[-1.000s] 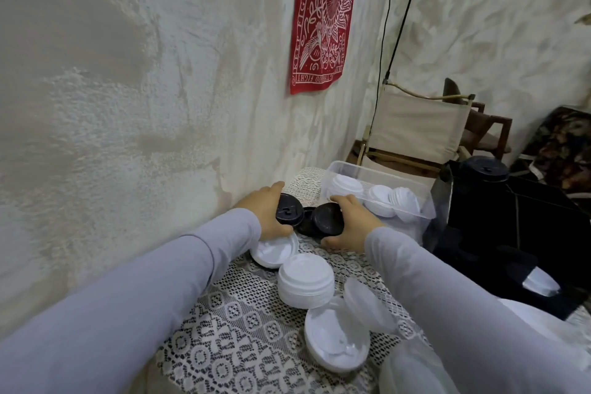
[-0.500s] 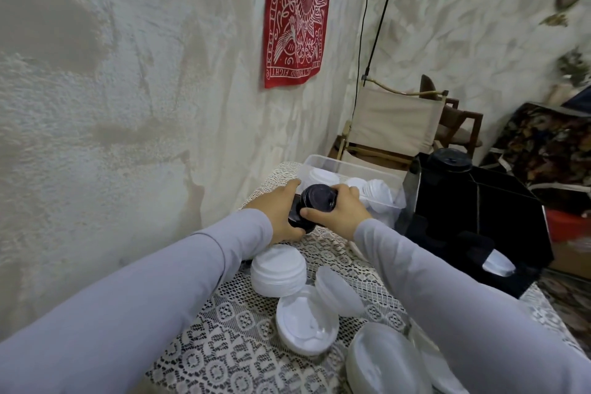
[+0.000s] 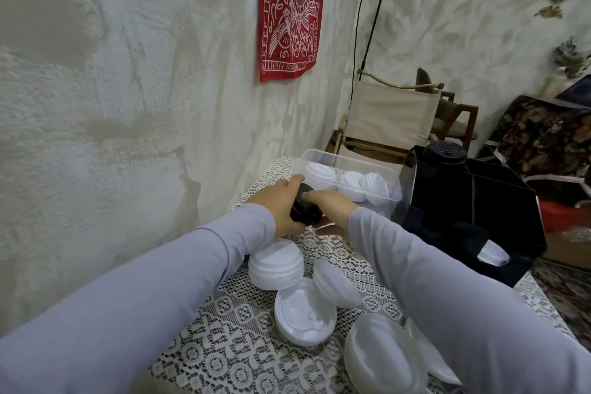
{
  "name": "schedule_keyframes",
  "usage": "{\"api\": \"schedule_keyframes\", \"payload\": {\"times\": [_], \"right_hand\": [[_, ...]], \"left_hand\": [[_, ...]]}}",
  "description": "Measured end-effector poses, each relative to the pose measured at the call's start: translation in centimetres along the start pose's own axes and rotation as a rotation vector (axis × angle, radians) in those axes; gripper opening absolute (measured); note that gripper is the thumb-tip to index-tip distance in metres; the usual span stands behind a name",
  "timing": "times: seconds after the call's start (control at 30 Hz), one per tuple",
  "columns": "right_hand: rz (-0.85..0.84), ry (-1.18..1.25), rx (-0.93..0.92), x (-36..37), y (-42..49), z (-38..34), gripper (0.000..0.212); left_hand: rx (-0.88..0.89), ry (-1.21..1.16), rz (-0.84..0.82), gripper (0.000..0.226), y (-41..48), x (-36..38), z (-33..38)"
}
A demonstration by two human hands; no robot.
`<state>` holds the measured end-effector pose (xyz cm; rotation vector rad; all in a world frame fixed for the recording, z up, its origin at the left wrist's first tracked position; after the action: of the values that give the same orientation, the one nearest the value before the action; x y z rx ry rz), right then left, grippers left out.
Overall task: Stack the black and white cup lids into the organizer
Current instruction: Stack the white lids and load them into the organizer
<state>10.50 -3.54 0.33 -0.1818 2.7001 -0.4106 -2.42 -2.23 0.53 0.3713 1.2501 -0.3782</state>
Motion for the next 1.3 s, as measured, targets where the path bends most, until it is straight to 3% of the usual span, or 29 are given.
{"api": "schedule_keyframes", "payload": {"times": [0.4, 0.57, 0.93, 1.3], "right_hand": [[0.029, 0.084, -0.066, -1.0, -0.5, 0.7, 0.011], [0.063, 0.104, -0.034, -0.7, -0.3, 0.6, 0.044], [0.107, 0.105, -0.026, 0.4, -0.7, 0.2, 0.038], [0.067, 0.038, -0.108, 0.1, -0.2, 0.5, 0.038]], "left_hand": [[0.025, -0.066, -0.030, 0.100, -0.6, 0.1, -0.7], [-0.007, -0.027, -0.042, 0.105, -0.8, -0.1, -0.6], [0.009, 0.108, -0.002, 0.086, -0.7, -0.1, -0.2], [0.027, 0.126, -0.011, 0.100, -0.9, 0.1, -1.5]]}}
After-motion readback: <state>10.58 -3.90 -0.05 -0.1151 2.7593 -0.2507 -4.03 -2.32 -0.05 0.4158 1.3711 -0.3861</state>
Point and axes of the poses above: each hand's wrist, its own y-axis towards the middle knuckle, its own x-axis out of the palm, z = x × y, the point moved 2 cm from there along y, towards the middle knuckle, and after that the axes turned 6 degrees about -z, right-handed, at the moved point
